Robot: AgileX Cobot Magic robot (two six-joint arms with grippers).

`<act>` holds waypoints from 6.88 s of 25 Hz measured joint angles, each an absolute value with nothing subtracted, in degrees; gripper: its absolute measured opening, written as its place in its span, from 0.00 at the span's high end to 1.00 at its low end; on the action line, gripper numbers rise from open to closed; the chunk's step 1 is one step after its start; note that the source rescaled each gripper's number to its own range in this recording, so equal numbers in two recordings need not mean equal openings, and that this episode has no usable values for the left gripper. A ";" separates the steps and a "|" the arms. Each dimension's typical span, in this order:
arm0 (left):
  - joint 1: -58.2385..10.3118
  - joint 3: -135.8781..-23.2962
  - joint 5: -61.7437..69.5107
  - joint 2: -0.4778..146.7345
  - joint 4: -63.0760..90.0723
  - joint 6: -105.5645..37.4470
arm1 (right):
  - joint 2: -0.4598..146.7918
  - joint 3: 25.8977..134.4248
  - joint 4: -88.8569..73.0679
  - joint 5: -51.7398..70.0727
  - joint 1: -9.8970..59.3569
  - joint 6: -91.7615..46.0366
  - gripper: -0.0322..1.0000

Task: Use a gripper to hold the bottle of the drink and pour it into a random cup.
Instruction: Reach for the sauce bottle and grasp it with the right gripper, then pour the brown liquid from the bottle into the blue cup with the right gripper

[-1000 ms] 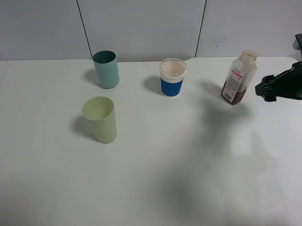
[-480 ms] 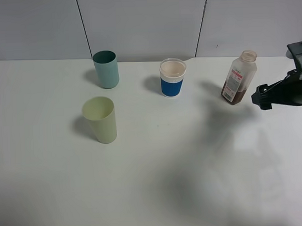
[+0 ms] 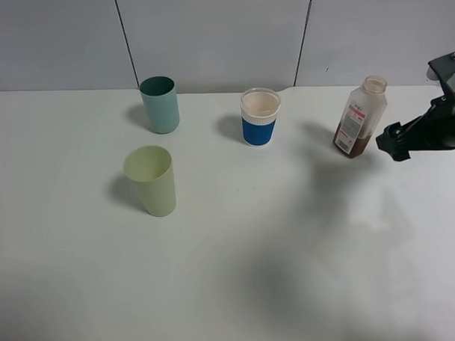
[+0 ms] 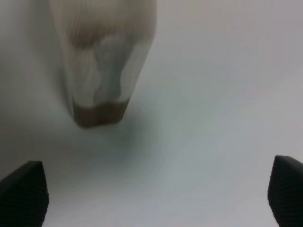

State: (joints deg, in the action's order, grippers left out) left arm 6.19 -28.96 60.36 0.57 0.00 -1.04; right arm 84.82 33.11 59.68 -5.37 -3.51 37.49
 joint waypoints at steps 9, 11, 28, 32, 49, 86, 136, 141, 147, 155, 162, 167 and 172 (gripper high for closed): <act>6.19 -28.96 60.36 0.57 0.00 -1.04 | 93.30 38.73 60.77 -6.48 -3.51 35.44 0.00; 6.19 -28.96 60.36 0.57 0.00 -1.04 | 94.85 39.42 60.88 -7.83 -3.51 33.69 0.00; 6.19 -28.96 60.36 0.57 0.00 -1.04 | 99.92 40.44 55.90 -21.04 -7.36 18.86 0.00; 6.19 -28.96 60.44 0.57 0.00 -1.04 | 101.02 40.49 55.23 -24.64 -8.34 18.33 0.00; 6.19 -28.96 60.44 0.57 0.00 -1.04 | 109.93 40.55 44.78 -36.68 -8.45 6.92 0.00; 6.19 -28.96 60.38 0.57 0.00 -1.04 | 114.65 40.60 42.15 -43.54 -9.51 10.80 0.96; 6.19 -28.96 60.38 0.57 0.00 -1.04 | 100.88 63.06 95.53 1.41 12.13 72.65 0.96; 6.19 -28.96 60.38 0.57 0.00 -1.04 | 102.13 63.06 98.92 3.66 13.48 75.95 0.96; 6.19 -28.96 60.38 0.57 0.00 -1.04 | 104.71 64.40 99.12 6.49 15.10 75.07 0.96; 6.19 -28.96 60.38 0.57 0.00 -1.04 | 105.84 66.48 99.12 9.24 18.85 66.49 0.96; 6.19 -28.96 60.38 0.57 0.00 -1.04 | 107.66 67.37 99.12 12.72 21.14 60.63 0.96; 6.19 -28.96 60.38 0.57 0.00 -1.04 | 108.74 67.44 99.12 14.43 21.89 54.97 0.96; 6.19 -28.96 60.38 0.57 0.00 -1.04 | 108.80 67.51 99.12 15.90 22.08 53.74 0.96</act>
State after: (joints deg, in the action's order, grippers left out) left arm 6.19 -28.96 60.38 0.57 0.00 -1.04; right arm 108.80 67.51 99.12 15.90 22.08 53.74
